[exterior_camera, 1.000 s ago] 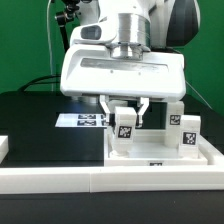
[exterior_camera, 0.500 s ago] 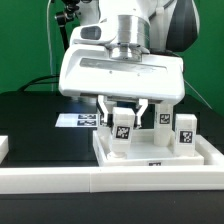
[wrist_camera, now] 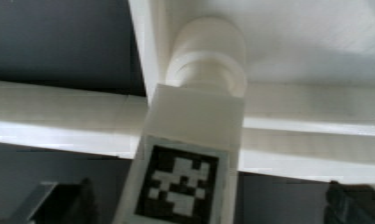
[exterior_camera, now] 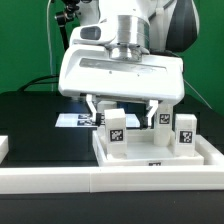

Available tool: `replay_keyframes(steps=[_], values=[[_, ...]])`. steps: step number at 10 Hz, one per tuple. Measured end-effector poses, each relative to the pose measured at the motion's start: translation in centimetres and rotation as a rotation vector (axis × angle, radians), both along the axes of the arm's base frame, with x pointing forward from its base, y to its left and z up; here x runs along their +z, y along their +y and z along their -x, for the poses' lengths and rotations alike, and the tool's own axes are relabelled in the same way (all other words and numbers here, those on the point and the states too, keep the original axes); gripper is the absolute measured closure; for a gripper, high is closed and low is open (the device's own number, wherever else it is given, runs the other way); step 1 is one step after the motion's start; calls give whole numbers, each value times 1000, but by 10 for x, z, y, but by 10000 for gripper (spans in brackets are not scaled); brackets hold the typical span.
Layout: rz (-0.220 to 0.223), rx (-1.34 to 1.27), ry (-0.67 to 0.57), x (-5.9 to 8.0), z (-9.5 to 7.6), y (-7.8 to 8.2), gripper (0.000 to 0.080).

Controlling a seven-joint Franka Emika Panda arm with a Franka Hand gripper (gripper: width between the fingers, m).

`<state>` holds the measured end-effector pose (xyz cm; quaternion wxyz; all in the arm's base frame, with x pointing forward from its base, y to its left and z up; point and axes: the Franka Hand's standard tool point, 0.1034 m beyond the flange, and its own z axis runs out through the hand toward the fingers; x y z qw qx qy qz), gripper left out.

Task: Assemble square table

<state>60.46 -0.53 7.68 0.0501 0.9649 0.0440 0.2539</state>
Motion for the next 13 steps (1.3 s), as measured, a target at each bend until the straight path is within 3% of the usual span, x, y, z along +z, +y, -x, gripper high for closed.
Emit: replay_keyframes(steps=[6, 9, 11, 13], values=[[-1, -1, 3, 0, 0, -1, 151], [-35, 2, 44, 15, -2, 4, 151], [-31, 1, 41, 12, -2, 2, 151], [-107, -6, 208, 6, 3, 17, 151]])
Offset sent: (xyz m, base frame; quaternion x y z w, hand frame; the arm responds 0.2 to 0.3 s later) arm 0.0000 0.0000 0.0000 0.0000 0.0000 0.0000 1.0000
